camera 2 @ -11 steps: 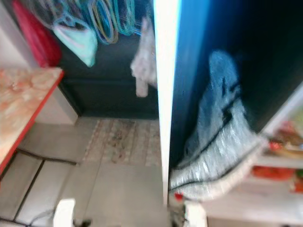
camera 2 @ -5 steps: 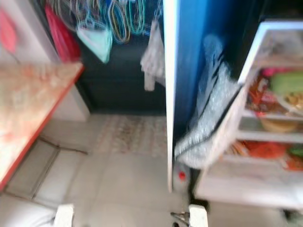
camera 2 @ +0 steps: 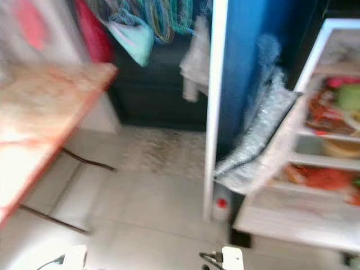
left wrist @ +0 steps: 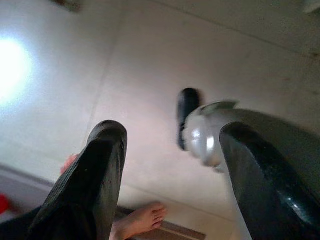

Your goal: Restocking fridge

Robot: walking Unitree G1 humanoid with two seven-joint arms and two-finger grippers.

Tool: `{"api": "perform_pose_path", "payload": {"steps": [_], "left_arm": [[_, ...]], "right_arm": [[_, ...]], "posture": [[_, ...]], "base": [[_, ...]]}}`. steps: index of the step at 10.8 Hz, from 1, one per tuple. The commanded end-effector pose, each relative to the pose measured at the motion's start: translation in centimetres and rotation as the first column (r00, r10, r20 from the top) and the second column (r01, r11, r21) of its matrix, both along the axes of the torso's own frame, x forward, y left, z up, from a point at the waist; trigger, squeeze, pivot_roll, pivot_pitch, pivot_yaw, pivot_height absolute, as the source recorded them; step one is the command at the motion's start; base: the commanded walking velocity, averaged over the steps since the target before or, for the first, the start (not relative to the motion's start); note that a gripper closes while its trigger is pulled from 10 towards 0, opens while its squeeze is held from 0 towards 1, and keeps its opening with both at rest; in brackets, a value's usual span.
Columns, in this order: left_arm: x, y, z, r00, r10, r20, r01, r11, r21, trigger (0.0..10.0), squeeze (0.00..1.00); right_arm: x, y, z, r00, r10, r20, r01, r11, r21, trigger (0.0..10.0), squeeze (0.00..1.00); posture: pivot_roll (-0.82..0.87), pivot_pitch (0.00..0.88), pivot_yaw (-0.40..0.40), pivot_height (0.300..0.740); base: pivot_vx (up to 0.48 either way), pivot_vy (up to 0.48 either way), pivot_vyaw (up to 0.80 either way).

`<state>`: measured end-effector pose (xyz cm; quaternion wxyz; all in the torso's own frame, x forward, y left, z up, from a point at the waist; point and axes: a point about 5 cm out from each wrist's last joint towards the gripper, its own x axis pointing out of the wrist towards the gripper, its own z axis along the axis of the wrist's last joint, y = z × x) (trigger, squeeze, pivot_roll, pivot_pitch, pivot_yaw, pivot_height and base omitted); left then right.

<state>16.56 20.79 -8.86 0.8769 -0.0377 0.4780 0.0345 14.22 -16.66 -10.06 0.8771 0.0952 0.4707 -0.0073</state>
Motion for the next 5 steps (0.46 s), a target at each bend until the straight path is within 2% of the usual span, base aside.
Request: {"api": "perform_pose_path", "payload": {"steps": [1, 4, 5], "left_arm": [[-0.55, 0.71, -0.12, 1.000, 0.016, -0.022, -0.016, 1.000, 0.012, 10.0, 0.00], [-0.60, 0.84, -0.12, 1.000, 0.009, -0.028, -0.008, 1.000, 0.020, 10.0, 0.00], [-0.56, 0.87, -0.09, 1.000, -0.001, -0.027, 0.002, 1.000, 0.026, 10.0, 0.00]], "right_arm": [[-0.42, 0.29, -0.18, 1.000, -0.004, -0.015, 0.004, 1.000, 0.009, 10.0, 0.00], [-0.47, 0.39, -0.20, 1.000, -0.006, -0.016, 0.006, 1.000, 0.011, 10.0, 0.00], [-0.48, 0.40, -0.21, 1.000, -0.007, -0.017, 0.008, 1.000, 0.009, 10.0, 0.00]], "posture": [[0.07, 0.065, 0.066, 0.740], [0.08, 0.073, 0.070, 0.740], [0.08, 0.074, 0.071, 0.740]], "base": [[0.000, 0.480, 0.00], [0.000, 0.451, 0.00], [0.000, 0.000, 0.00]]}}
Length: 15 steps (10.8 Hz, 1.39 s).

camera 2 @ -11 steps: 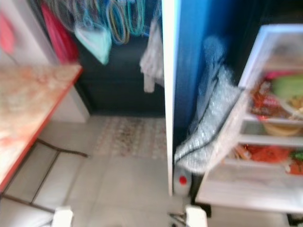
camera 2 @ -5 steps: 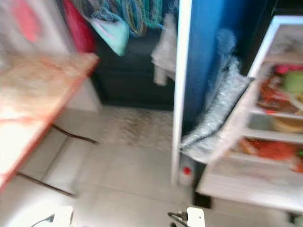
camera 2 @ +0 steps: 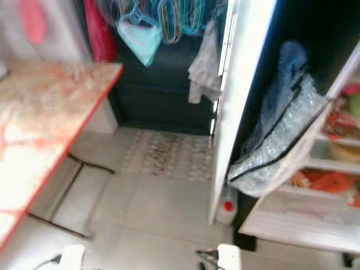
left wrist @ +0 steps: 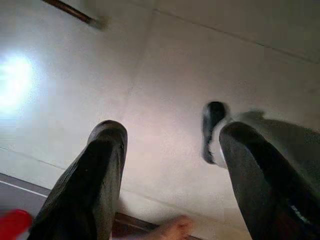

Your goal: Restocking fridge

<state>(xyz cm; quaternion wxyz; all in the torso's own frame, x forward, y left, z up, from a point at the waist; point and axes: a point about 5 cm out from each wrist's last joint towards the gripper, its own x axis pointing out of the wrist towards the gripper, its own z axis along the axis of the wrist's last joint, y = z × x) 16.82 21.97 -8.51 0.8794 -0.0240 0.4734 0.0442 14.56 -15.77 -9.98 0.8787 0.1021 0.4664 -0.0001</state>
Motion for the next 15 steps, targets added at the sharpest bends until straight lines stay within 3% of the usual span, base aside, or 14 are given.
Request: {"api": "perform_pose_path", "payload": {"steps": [1, 10, 12, 15], "left_arm": [[-0.83, -0.29, -0.45, 0.999, -0.011, -0.038, 0.011, 1.000, -0.004, 10.0, 0.00], [-0.74, -0.23, -0.40, 0.999, -0.013, -0.038, 0.013, 1.000, -0.005, 10.0, 0.00], [-0.80, -0.18, -0.41, 0.999, -0.011, -0.040, 0.011, 1.000, -0.008, 10.0, 0.00], [-0.84, -0.13, -0.42, 0.998, -0.034, -0.046, 0.034, 0.999, 0.003, 10.0, 0.00]], "right_arm": [[-0.84, -0.50, -0.31, 0.999, -0.014, -0.031, 0.013, 1.000, -0.012, 10.0, 0.00], [-0.81, -0.41, -0.34, 0.999, 0.007, -0.047, -0.008, 1.000, -0.019, 10.0, 0.00], [-0.84, -0.34, -0.36, 0.999, 0.008, -0.048, -0.009, 1.000, -0.019, 10.0, 0.00], [-0.94, -0.29, -0.40, 0.999, 0.006, -0.051, -0.007, 1.000, -0.020, 10.0, 0.00]], "posture": [[0.08, 0.073, 0.071, 0.740], [0.07, 0.072, 0.077, 0.740], [0.07, 0.069, 0.081, 0.740], [0.07, 0.050, 0.083, 0.740]], "base": [[0.000, 0.000, 0.00], [0.000, 0.000, -0.78], [0.000, 0.465, -0.77], [0.000, 0.000, -0.77]]}}
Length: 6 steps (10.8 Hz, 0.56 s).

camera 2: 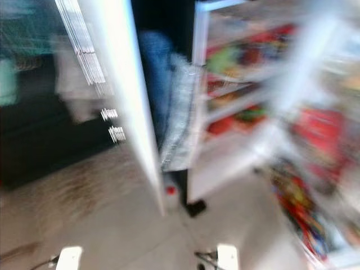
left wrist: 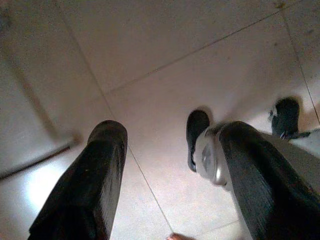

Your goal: Restocking fridge

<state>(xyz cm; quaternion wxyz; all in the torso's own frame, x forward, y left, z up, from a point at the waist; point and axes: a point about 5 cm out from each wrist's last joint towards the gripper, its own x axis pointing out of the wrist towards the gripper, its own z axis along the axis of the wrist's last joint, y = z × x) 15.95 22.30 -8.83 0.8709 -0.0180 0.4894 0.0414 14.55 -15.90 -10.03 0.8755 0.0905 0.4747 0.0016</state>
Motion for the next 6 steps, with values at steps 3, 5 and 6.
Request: {"api": "perform_pose_path", "payload": {"steps": [3, 5, 6], "left_arm": [[0.02, -0.43, -0.09, 0.999, -0.032, -0.010, 0.032, 0.999, 0.001, 10.0, 0.00], [0.06, -0.40, -0.07, 0.999, -0.035, -0.009, 0.035, 0.999, 0.002, 10.0, 0.00], [0.11, -0.36, -0.04, 0.999, -0.045, -0.010, 0.045, 0.999, 0.003, 10.0, 0.00]], "right_arm": [[-0.95, -0.30, -0.36, 0.999, -0.027, -0.031, 0.026, 0.999, -0.030, 10.0, 0.00], [-0.96, -0.33, -0.36, 0.999, -0.042, -0.031, 0.041, 0.998, -0.042, 10.0, 0.00], [-0.93, -0.27, -0.35, 0.998, -0.053, -0.028, 0.052, 0.998, -0.042, 10.0, 0.00]], "posture": [[0.06, 0.042, 0.088, 0.740], [0.06, 0.047, 0.097, 0.740], [0.05, 0.048, 0.104, 0.740]], "base": [[0.000, 0.000, -0.77], [0.000, 0.000, -0.76], [0.000, 0.000, -0.75]]}}
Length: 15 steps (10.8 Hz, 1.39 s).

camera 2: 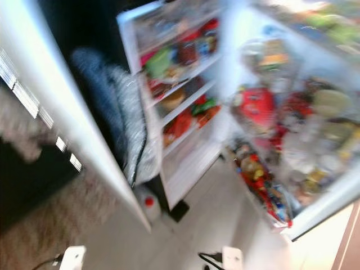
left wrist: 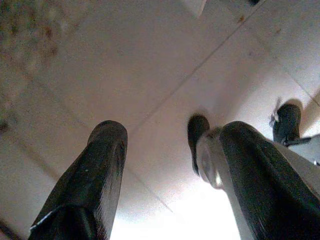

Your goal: Restocking fridge

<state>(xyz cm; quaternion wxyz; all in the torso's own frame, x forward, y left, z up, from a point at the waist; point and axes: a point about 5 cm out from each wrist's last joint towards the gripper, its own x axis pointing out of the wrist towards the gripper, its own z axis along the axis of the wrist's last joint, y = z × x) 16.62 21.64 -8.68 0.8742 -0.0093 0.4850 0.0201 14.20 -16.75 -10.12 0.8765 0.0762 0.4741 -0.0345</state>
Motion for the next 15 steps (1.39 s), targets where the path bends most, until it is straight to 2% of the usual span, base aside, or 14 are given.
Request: {"api": "perform_pose_path", "payload": {"steps": [1, 3, 4, 5, 6, 7, 8, 9, 10, 11, 12, 13, 15], "left_arm": [[-0.5, 0.4, -0.2, 1.000, -0.005, -0.021, 0.005, 1.000, 0.012, 10.0, 0.00], [-0.4, 0.4, -0.1, 0.999, -0.023, -0.023, 0.023, 1.000, 0.021, 10.0, 0.00], [-0.4, 0.5, -0.1, 0.999, -0.027, -0.023, 0.027, 0.999, 0.023, 10.0, 0.00], [-0.4, 0.5, -0.1, 0.999, -0.029, -0.024, 0.030, 0.999, 0.027, 10.0, 0.00], [-0.4, 0.6, -0.1, 0.999, -0.032, -0.026, 0.033, 0.999, 0.030, 10.0, 0.00], [-0.4, 0.6, -0.1, 0.998, -0.048, -0.032, 0.049, 0.998, 0.035, 10.0, 0.00], [-0.4, 0.6, -0.1, 0.998, -0.050, -0.032, 0.051, 0.998, 0.035, 10.0, 0.00], [-0.4, 0.6, 0.0, 0.999, -0.046, -0.026, 0.047, 0.998, 0.031, 10.0, 0.00], [-0.3, 0.6, 0.0, 0.998, -0.056, -0.022, 0.057, 0.998, 0.032, 10.0, 0.00], [-0.3, 0.6, 0.0, 0.998, -0.066, -0.024, 0.067, 0.997, 0.036, 10.0, 0.00], [-0.4, 0.7, 0.0, 0.997, -0.070, -0.027, 0.071, 0.997, 0.039, 10.0, 0.00], [-0.4, 0.7, -0.1, 0.998, -0.060, -0.028, 0.061, 0.997, 0.041, 10.0, 0.00], [-0.5, 0.6, -0.1, 0.998, -0.052, -0.031, 0.053, 0.998, 0.041, 10.0, 0.00]], "right_arm": [[-0.5, 0.6, -0.2, 1.000, -0.018, -0.017, 0.018, 1.000, 0.015, 10.0, 0.00], [-0.4, 0.3, -0.1, 0.993, -0.114, 0.022, 0.115, 0.993, -0.040, 10.0, 0.00], [-0.2, -0.2, 0.2, 0.990, -0.122, 0.073, 0.130, 0.984, -0.126, 10.0, 0.00], [-0.1, -0.5, 0.5, 0.979, -0.170, 0.116, 0.189, 0.966, -0.175, 10.0, 0.00], [-0.2, -0.6, 0.7, 0.952, -0.261, 0.157, 0.288, 0.941, -0.180, 10.0, 0.00], [1.0, -3.0, 1.4, 0.957, -0.215, 0.197, 0.258, 0.939, -0.228, 10.0, 0.00], [1.3, -6.8, 2.2, 0.947, -0.227, 0.225, 0.283, 0.924, -0.256, 10.0, 0.00], [0.7, -6.6, 2.0, 0.947, -0.244, 0.211, 0.295, 0.919, -0.261, 10.0, 0.00], [1.0, -6.1, 2.2, 0.940, -0.216, 0.265, 0.288, 0.917, -0.277, 10.0, 0.00], [1.2, -6.1, 2.4, 0.904, -0.320, 0.284, 0.386, 0.897, -0.215, 10.0, 0.00], [1.2, -6.2, 2.4, 0.892, -0.348, 0.287, 0.413, 0.887, -0.208, 10.0, 0.00], [-0.1, -7.1, 2.2, 0.845, -0.454, 0.282, 0.520, 0.821, -0.235, 10.0, 0.00], [-2.3, -9.6, 2.9, 0.776, -0.521, 0.355, 0.628, 0.685, -0.368, 10.0, 0.00]], "posture": [[0.05, 0.050, 0.108, 0.740], [0.05, 0.051, 0.121, 0.740], [0.04, 0.052, 0.129, 0.740], [0.04, 0.055, 0.134, 0.740], [0.02, 0.061, 0.148, 0.740], [0.01, 0.062, 0.152, 0.740], [0.00, 0.061, 0.153, 0.740], [0.01, 0.059, 0.155, 0.740], [0.02, 0.061, 0.157, 0.740], [0.02, 0.061, 0.158, 0.740], [0.01, 0.061, 0.156, 0.740], [0.02, 0.055, 0.147, 0.740], [0.02, 0.052, 0.139, 0.740]], "base": [[0.000, 0.000, 0.00], [0.000, 0.000, 0.00], [0.000, 0.000, 0.00], [0.000, 0.000, 0.00], [0.000, 0.000, 0.00], [0.000, 0.000, 0.00], [0.000, 0.000, 0.00], [0.000, 0.000, 0.00], [0.000, 0.000, 0.00], [0.000, 0.000, 0.00], [0.000, 0.000, 0.00], [0.000, 0.000, 0.00], [0.000, 0.000, 0.00]]}}
